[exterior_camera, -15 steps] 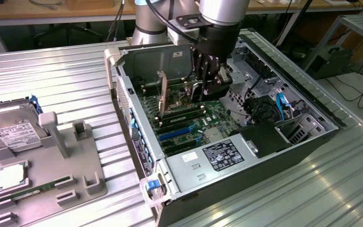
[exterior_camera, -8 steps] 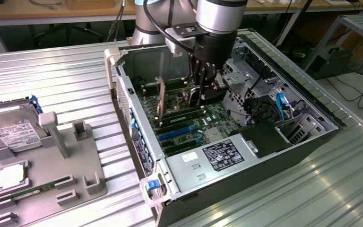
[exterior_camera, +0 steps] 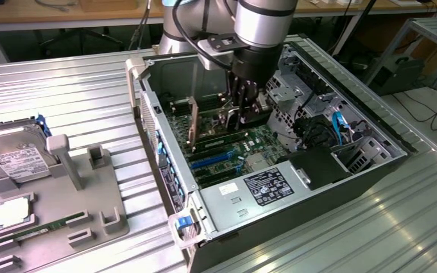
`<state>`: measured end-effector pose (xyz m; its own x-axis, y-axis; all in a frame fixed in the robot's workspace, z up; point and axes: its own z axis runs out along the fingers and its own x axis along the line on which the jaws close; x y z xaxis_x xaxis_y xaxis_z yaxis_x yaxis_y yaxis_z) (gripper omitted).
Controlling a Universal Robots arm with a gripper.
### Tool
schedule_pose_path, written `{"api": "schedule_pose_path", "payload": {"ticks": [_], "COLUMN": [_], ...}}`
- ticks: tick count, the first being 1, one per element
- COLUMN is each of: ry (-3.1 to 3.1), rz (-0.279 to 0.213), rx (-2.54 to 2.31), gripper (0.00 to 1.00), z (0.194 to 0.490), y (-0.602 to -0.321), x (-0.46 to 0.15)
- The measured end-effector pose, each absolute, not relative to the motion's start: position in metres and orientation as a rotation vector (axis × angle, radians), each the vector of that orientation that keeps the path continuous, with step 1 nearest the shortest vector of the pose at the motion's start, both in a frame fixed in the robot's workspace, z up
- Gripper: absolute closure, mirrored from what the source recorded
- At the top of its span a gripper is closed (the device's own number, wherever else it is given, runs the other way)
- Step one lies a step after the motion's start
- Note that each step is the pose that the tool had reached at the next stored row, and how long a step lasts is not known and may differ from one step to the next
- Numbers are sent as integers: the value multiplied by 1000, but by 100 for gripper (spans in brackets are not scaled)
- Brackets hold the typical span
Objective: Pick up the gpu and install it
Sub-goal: 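Insert the gpu into the slot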
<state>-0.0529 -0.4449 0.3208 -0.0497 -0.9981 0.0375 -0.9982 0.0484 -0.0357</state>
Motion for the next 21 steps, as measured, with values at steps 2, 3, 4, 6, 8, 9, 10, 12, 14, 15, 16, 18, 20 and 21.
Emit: {"api": "schedule_pose_path", "payload": {"ticks": [2, 3, 4, 6, 8, 9, 10, 12, 14, 15, 16, 18, 20, 21], "ry": [-2275, -2276, -2277, -2280, -2281, -2281, -2281, -2282, -2283, -2280, -2273, -2251, -2234, -2229], "rz": [79, 78, 77, 74, 71, 69, 70, 74, 75, 74, 74, 73, 70, 69], "rx": [2164, 2164, 2163, 2159, 2155, 2154, 2155, 2156, 2157, 2160, 2169, 2193, 2213, 2220], "gripper": [72, 72, 72, 72, 72, 72, 72, 72, 72, 72, 72, 72, 72, 72], "z": [318, 317, 317, 315, 312, 310, 309, 307, 304, 302, 300, 297, 294, 293], "y": [-445, -445, -445, -445, -445, -445, -445, -445, -445, -445, -445, -445, -445, -445], "x": [-53, -53, -53, -53, -54, -54, -54, -54, -55, -56, -57, -57, -58, -59]}}
